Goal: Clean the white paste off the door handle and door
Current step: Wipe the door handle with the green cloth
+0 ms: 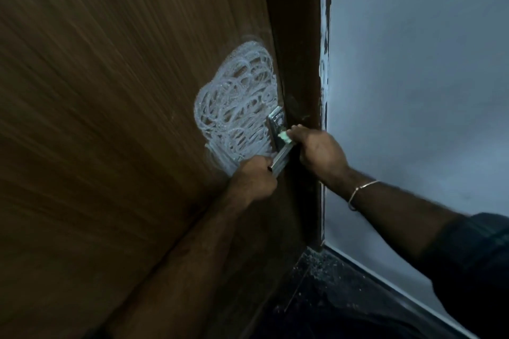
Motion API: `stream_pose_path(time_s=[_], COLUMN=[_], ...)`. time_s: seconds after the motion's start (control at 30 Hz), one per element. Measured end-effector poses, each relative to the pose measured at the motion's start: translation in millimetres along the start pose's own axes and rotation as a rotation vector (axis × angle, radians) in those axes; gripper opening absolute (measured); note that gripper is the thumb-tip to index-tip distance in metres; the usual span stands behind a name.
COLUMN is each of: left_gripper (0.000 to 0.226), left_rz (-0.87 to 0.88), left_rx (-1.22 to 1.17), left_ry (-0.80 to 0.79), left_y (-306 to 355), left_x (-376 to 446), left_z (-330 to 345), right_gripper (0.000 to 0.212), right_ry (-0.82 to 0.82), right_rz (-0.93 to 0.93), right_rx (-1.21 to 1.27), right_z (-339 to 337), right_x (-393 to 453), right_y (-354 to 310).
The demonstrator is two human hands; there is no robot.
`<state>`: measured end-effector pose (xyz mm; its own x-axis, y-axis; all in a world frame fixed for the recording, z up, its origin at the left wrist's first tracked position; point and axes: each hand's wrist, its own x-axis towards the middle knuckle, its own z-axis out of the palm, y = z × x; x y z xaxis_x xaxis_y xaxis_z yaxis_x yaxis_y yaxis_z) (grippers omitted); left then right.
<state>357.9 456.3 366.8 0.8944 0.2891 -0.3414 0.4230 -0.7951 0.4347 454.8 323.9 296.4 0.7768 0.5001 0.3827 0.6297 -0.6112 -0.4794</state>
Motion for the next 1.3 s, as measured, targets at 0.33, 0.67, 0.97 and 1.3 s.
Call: stream_pose_path(time_s=[0.33, 0.67, 0.97, 1.3], left_gripper=[0.044, 0.037, 0.014, 0.022], left_rz=[0.003, 0.000, 0.047, 0.108], left_rx=[-0.025, 0.032, 0.337, 0.505], left_ry=[0.009, 0.019, 0.206, 0.217], left_y=[0, 2, 1, -1], left_x=[-2, 2, 8, 12], left_z=[1, 1, 19, 27], right_gripper=[0.023, 0.021, 0.029, 0.030], right_ry=[-0.059, 0.231, 0.300, 0.279], right_rz=[-0.091, 0.398, 1.007, 0.974], right_rx=[-0.239, 0.370, 2.024, 2.175], right_z=[-11, 11, 48, 65], right_x=[27, 3, -11, 4], right_y=[-14, -19, -28, -29])
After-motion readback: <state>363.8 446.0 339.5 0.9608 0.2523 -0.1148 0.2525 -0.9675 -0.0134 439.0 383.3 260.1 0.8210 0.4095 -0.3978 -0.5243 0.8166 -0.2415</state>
